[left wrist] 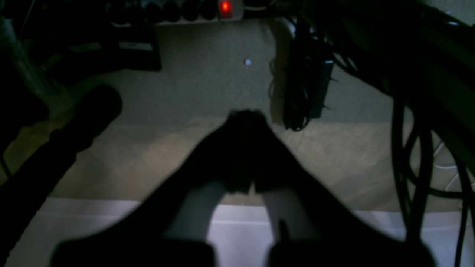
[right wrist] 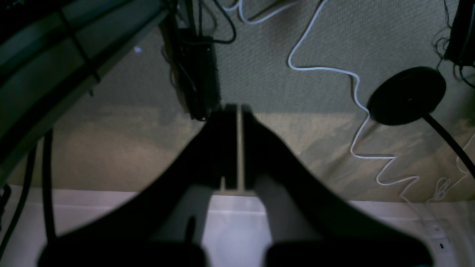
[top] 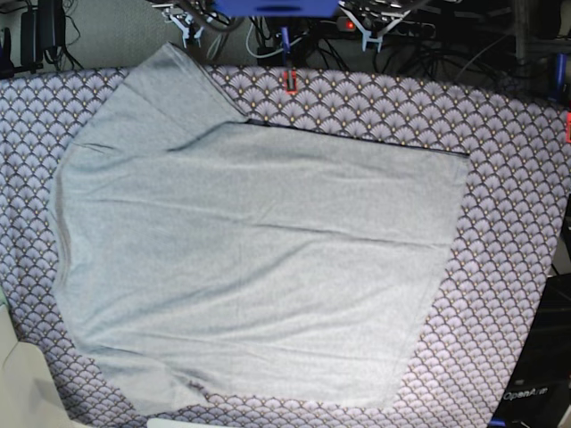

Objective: Fold the T-shirt properly

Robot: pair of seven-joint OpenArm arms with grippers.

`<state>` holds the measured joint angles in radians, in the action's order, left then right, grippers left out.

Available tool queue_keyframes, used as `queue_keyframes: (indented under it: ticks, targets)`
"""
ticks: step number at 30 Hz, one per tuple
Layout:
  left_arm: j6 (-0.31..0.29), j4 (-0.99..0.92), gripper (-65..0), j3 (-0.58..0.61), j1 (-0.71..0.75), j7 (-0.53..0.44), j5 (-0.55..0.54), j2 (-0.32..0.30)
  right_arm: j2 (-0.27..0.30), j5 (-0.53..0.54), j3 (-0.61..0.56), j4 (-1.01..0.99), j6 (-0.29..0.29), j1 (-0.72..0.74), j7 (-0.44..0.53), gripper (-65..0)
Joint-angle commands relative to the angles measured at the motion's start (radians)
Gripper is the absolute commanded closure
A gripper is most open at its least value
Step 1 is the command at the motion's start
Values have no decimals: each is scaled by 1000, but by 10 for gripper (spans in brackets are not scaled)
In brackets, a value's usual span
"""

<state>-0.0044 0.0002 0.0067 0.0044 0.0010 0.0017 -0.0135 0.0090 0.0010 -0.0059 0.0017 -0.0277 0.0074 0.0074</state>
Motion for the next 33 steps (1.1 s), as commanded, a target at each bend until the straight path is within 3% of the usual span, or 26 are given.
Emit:
queue_keyframes:
  ticks: [1,17,20,25,33]
  targets:
    - [-1,2,0,0,-2,6,-2,1,4,6,1,1,16,-1,-1,0]
    - [-3,0,0,0,-2,7,-2,-3,4,9,5,-1,19,3,-10,0]
    - [-6,0,0,0,6,3,-2,-4,4,7,-1,2,19,-19,24,0]
    - [-7,4,0,0,72,-20,-1,-9,6,6,-38,1,19,-116,220,0]
    - [-7,4,0,-4,234,-401,-7,-30,50,12,-39,1,19,-337,742,0]
